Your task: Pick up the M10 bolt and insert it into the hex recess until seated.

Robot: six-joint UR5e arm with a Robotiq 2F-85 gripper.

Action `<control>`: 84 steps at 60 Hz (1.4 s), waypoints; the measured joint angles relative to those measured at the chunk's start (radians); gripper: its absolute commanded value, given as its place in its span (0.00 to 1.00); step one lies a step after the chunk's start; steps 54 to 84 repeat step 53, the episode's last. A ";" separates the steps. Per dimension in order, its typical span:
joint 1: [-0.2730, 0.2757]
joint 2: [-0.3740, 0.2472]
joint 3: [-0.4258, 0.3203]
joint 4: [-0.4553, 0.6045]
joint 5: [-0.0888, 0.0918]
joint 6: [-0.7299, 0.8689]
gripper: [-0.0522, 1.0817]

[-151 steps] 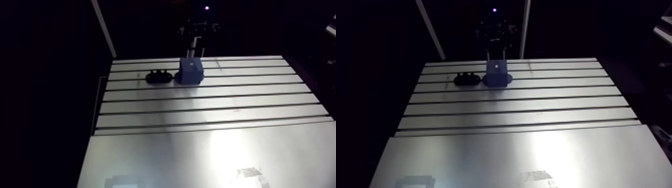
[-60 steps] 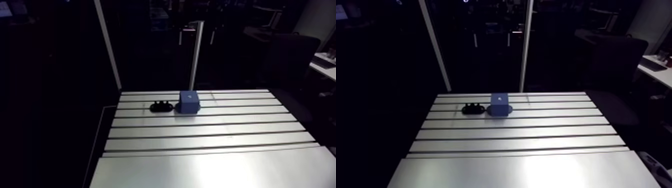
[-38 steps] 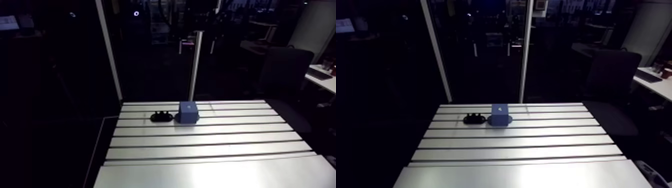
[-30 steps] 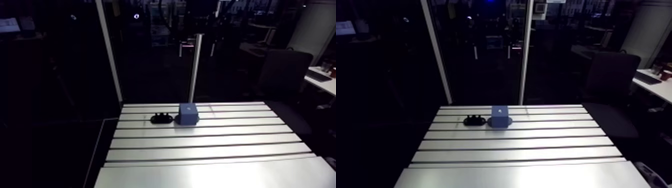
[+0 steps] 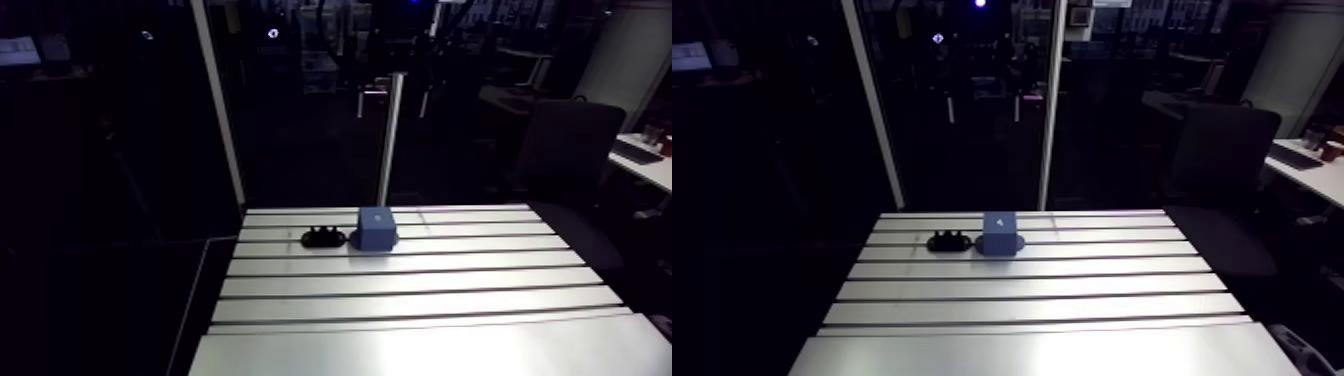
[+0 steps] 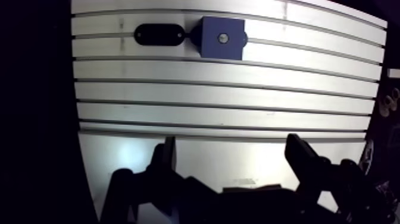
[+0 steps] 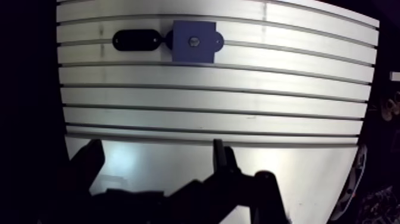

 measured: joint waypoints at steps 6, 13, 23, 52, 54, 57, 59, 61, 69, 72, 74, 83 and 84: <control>0.000 -0.002 0.003 -0.001 0.000 0.000 0.05; 0.001 -0.003 0.005 -0.001 0.001 0.001 0.05; 0.002 -0.004 0.009 -0.002 0.001 0.001 0.05; 0.009 -0.013 0.021 -0.003 0.002 0.001 0.05; 0.009 -0.014 0.021 -0.003 0.002 0.001 0.05; 0.009 -0.014 0.021 -0.003 0.002 0.001 0.05; 0.009 -0.014 0.021 -0.003 0.002 0.001 0.05; 0.009 -0.014 0.021 -0.003 0.002 0.001 0.05; 0.009 -0.014 0.021 -0.003 0.002 0.001 0.05; 0.009 -0.014 0.021 -0.003 0.002 0.001 0.05; 0.009 -0.014 0.021 -0.003 0.002 0.001 0.05; 0.009 -0.014 0.021 -0.003 0.002 0.001 0.05; 0.009 -0.014 0.021 -0.003 0.002 0.001 0.05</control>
